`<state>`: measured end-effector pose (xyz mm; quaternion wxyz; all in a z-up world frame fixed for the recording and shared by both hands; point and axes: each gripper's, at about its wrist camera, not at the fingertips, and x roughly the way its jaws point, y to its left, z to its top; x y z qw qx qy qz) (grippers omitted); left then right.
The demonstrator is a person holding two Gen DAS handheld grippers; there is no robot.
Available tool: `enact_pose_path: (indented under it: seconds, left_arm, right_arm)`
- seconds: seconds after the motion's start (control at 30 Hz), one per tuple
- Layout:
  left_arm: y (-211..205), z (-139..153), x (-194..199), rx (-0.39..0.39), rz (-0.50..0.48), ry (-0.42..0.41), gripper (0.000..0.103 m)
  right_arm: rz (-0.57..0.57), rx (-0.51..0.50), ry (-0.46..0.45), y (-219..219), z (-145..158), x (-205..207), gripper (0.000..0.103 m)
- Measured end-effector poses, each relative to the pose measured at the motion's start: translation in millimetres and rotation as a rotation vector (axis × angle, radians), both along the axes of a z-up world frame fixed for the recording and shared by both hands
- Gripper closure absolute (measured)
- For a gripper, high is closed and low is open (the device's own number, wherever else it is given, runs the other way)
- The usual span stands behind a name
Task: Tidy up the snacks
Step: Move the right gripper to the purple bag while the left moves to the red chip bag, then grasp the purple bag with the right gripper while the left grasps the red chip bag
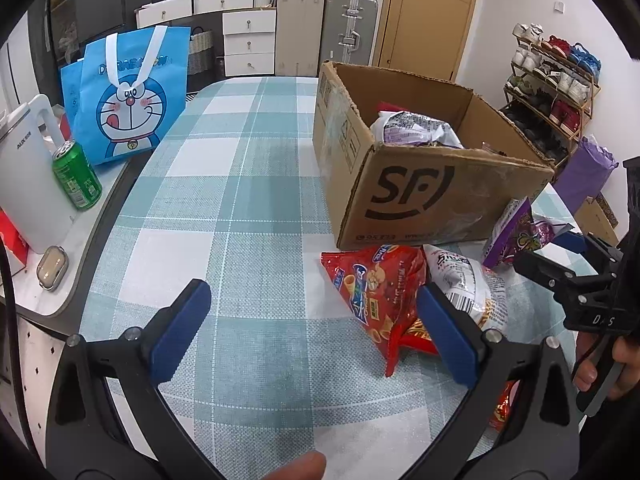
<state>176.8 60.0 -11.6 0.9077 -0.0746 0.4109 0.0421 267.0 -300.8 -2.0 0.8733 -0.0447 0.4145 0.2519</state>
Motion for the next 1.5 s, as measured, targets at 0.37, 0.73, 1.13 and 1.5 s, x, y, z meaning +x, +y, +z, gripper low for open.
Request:
enact_pose_path:
  seconds: [0.37,0.73,1.13,1.5]
  left_arm:
    - [-8,-13,5,0.013,-0.011,0.025,0.001]
    - [-5,-15,7,0.009,-0.001,0.018,0.001]
    - [-9,-32,23,-0.057,-0.011,0.031,0.001]
    - [-3,-39,31,-0.224,-0.084,0.035,0.037]
  right_arm:
    - [0.021,0.024,0.001,6,-7,5,0.053]
    - [0.047,0.028,-0.065,2,11,-17,0.060]
    - [0.037,0.050,-0.071,-11,25,-24,0.060]
    - [0.035,0.054,-0.069,-14,26,-22,0.060]
